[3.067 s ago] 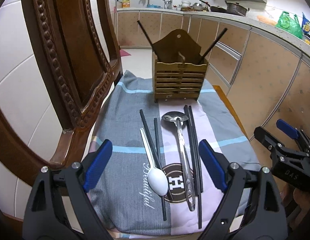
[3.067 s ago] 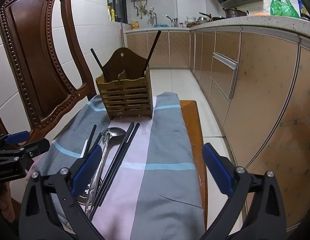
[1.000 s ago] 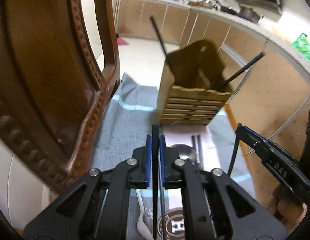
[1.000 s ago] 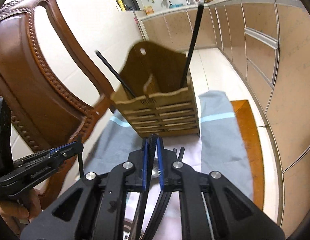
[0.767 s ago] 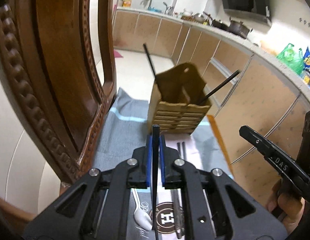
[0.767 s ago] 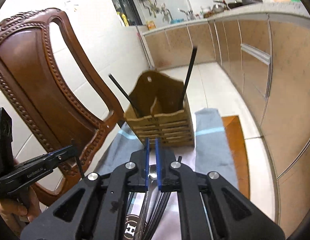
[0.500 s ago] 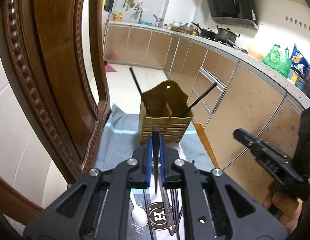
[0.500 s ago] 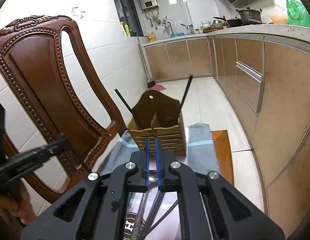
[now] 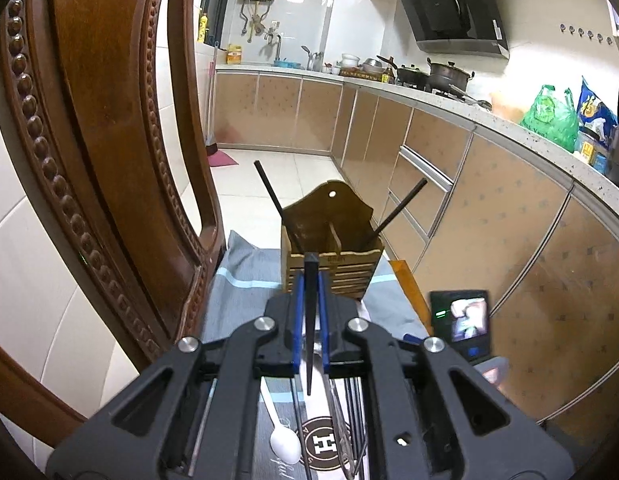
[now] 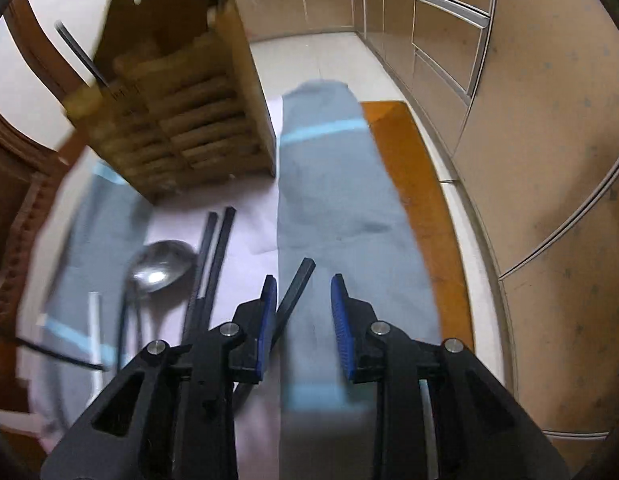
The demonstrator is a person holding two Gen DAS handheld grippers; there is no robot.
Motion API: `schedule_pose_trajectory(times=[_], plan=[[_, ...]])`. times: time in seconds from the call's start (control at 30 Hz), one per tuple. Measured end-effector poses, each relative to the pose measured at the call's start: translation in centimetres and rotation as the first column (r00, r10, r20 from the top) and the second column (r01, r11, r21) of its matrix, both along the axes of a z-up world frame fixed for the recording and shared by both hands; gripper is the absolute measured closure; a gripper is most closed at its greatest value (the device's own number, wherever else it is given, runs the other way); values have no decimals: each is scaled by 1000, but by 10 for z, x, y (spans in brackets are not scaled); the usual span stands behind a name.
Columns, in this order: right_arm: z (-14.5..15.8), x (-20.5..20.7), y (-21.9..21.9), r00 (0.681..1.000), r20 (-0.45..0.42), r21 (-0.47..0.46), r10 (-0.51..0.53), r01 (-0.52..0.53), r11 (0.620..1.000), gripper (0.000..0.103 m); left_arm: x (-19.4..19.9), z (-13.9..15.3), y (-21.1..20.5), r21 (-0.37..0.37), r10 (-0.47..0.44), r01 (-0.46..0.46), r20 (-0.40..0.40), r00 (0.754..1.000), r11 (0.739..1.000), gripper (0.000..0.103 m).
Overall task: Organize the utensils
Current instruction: 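Lift both chopsticks and carry them over the wooden holder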
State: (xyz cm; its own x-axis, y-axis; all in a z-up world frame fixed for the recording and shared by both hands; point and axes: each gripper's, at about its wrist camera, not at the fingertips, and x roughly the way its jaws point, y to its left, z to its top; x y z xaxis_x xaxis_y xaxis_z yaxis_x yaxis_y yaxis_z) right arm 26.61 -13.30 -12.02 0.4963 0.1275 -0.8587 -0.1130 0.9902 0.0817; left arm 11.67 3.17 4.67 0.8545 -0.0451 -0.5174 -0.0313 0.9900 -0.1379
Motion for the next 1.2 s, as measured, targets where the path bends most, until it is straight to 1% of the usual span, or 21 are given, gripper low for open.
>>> schedule_pose_trajectory(times=[0.07, 0.13, 0.2, 0.27, 0.37, 0.5, 0.53, 0.6, 0.8, 0.97, 1.2], plan=[[-11, 4, 7, 1000, -5, -31, -7, 6, 1000, 74, 1, 1, 3, -12, 1, -1, 4, 1000, 1000, 96], [-13, 7, 15, 1000, 21, -89, 1, 1, 996, 74, 1, 2, 4, -14, 1, 0, 6, 1000, 1000, 96], [-14, 8, 21, 999, 34, -111, 23, -20, 994, 75, 0, 2, 5, -11, 0, 0, 6, 1000, 1000, 96], [-15, 8, 21, 999, 30, -96, 35, -32, 995, 88, 0, 0, 6, -11, 0, 0, 4, 1000, 1000, 96], [-7, 5, 14, 998, 36, -4, 54, -53, 999, 92, -1, -1, 9, -11, 3, -3, -1, 1000, 1000, 96], [30, -13, 6, 989, 117, 101, 86, -98, 990, 95, -2, 2, 14, -21, 7, -7, 3, 1000, 1000, 96], [49, -26, 1, 982, 164, 133, 98, -121, 984, 96, -3, 4, 15, -25, 9, -8, 7, 1000, 1000, 96], [78, -46, -6, 968, 228, 169, 107, -147, 975, 96, -5, 7, 16, -30, 7, -7, 16, 1000, 1000, 96], [141, -93, -27, 923, 365, 195, 120, -201, 960, 96, -10, 10, 16, -32, 7, -6, 22, 1000, 999, 96], [177, -115, -37, 892, 436, 207, 119, -228, 951, 96, -13, 13, 17, -33, 12, -11, 32, 999, 999, 96], [196, -129, -37, 863, 493, 218, 112, -246, 944, 96, -12, 13, 14, -17, 17, -16, 29, 999, 1000, 96]])
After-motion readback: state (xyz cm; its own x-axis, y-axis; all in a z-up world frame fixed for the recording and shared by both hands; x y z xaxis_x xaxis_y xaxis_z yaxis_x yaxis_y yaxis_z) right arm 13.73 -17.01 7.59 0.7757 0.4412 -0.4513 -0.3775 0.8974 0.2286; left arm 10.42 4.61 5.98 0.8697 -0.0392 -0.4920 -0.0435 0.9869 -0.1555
